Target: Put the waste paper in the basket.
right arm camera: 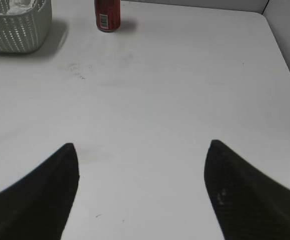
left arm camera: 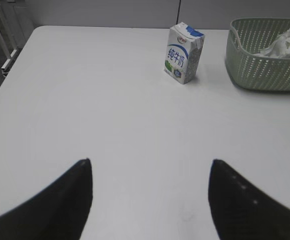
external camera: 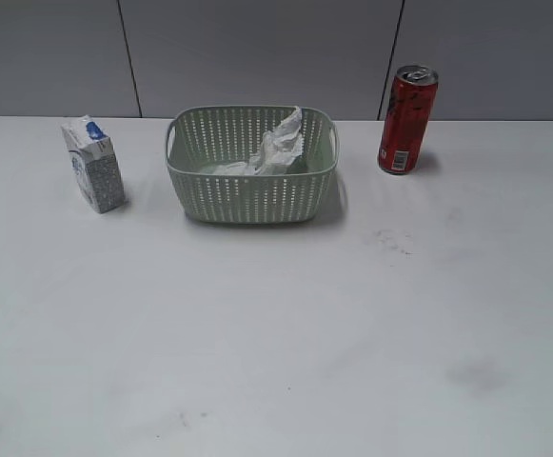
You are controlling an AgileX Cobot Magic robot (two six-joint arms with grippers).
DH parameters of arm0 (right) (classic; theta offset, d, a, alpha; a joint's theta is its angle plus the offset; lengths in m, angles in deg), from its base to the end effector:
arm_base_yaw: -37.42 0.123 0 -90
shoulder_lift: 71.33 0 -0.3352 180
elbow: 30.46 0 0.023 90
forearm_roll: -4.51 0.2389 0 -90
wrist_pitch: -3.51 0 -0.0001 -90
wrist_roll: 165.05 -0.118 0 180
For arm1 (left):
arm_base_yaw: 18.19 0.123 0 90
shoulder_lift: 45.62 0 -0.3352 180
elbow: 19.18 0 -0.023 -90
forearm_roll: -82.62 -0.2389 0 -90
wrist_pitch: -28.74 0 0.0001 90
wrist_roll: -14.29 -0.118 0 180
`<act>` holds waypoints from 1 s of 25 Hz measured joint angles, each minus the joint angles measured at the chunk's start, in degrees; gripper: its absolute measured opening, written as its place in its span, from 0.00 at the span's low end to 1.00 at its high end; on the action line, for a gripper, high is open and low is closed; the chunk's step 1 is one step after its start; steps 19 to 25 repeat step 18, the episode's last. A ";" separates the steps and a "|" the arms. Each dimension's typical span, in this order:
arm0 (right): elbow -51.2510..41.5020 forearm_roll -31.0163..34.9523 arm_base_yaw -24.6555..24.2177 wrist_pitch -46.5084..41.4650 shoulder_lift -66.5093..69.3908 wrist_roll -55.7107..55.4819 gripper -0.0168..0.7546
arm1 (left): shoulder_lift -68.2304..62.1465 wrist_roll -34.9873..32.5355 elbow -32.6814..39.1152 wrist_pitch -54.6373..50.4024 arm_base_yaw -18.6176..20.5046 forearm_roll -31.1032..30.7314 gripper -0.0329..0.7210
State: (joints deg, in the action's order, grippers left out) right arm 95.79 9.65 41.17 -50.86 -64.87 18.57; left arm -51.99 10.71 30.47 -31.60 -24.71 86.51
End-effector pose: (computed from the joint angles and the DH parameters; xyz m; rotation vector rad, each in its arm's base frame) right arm -0.0306 0.0066 0.2505 -0.1230 1.9945 0.1079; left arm -0.0428 -0.0021 0.2605 0.1818 2.0227 -0.1134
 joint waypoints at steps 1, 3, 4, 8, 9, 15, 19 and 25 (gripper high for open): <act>0.00 0.00 0.00 0.00 -0.08 0.00 0.79 | 0.00 0.00 0.00 0.00 0.00 0.00 0.78; 0.00 0.00 0.00 0.00 -0.15 0.05 0.79 | 0.00 0.00 0.00 0.00 0.00 0.00 0.78; 0.00 0.00 0.00 0.00 -0.15 0.05 0.79 | 0.00 0.00 0.00 0.00 0.00 0.00 0.78; 0.00 0.00 0.00 0.00 -0.15 0.05 0.79 | 0.00 0.00 0.00 0.00 0.00 0.00 0.78; 0.00 0.00 0.00 0.00 -0.15 0.11 0.79 | 0.00 0.00 0.00 0.00 0.00 0.00 0.78; 0.00 0.00 0.00 0.00 -0.15 0.11 0.79 | 0.00 0.00 0.00 0.00 0.00 0.00 0.78; 0.00 0.00 0.00 0.00 -0.15 0.11 0.79 | 0.00 0.00 0.00 0.00 0.00 0.00 0.78; 0.00 0.00 0.00 0.00 -0.15 0.11 0.79 | 0.00 0.00 0.00 0.00 0.00 0.00 0.78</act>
